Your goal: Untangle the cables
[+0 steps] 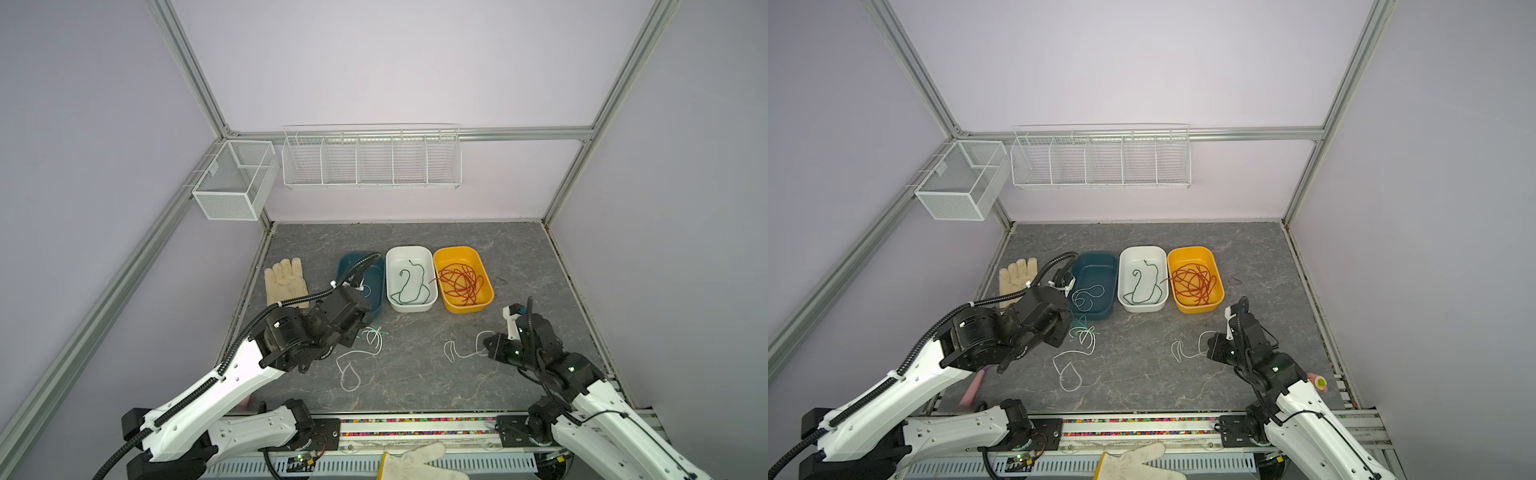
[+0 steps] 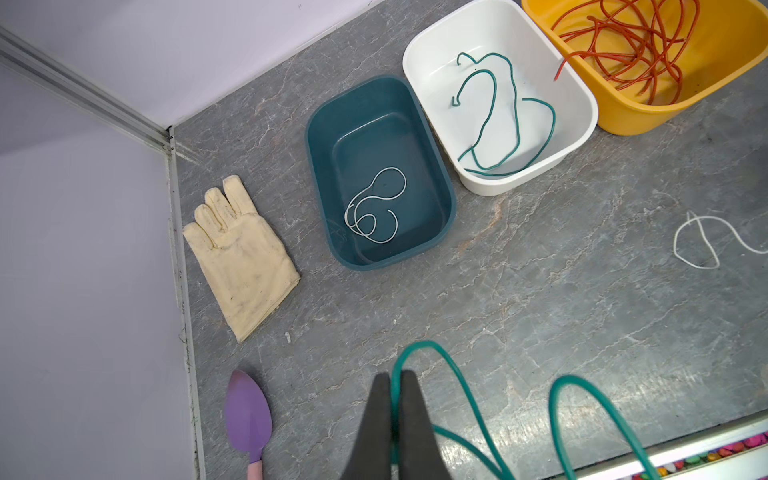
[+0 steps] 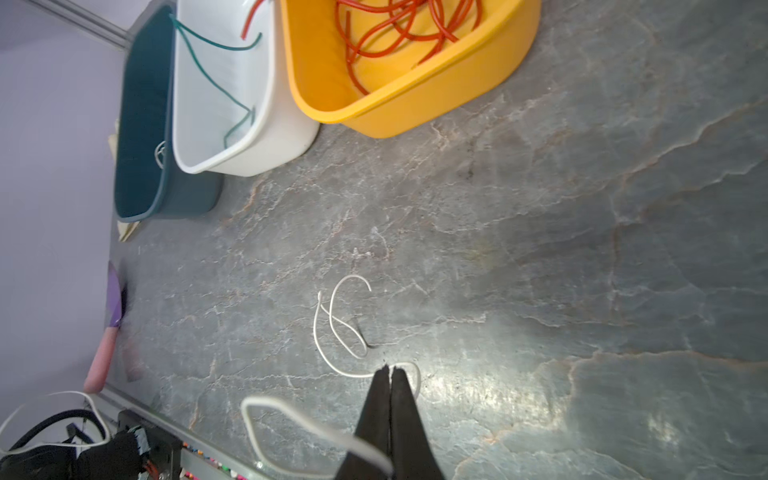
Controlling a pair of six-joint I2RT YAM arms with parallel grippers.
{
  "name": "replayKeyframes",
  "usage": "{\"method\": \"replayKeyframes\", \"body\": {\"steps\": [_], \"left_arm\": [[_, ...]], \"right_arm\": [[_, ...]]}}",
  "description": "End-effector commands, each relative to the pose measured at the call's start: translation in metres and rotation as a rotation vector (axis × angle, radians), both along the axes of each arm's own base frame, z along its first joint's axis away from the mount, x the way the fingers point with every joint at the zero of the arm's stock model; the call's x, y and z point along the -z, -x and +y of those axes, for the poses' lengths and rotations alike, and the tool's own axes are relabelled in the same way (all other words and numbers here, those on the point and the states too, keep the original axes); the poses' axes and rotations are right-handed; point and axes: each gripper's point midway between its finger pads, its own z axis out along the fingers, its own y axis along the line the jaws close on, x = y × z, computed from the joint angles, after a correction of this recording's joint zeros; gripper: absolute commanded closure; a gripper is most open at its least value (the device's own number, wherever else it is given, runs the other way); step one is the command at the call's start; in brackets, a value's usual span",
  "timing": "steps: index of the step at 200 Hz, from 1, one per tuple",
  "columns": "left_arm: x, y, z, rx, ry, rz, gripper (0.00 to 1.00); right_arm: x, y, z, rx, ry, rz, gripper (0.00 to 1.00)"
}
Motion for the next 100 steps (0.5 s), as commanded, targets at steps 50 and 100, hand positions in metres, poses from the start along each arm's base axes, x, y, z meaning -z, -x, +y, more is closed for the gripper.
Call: {"method": "replayKeyframes", "body": {"steps": [50, 100], "left_arm": [[-0.020, -0.018, -0.033, 0.084, 0.011, -0.058, 1.00], [-0.018, -0.005, -0.033, 0.191, 0.062, -0.084, 1.00]], "right_arm": [[-0.037, 0.000, 0.030, -0.163, -0.088, -0.104, 0.94], [-0.110, -0.021, 0.042, -0.224, -0.063, -0.212, 0.94]]}}
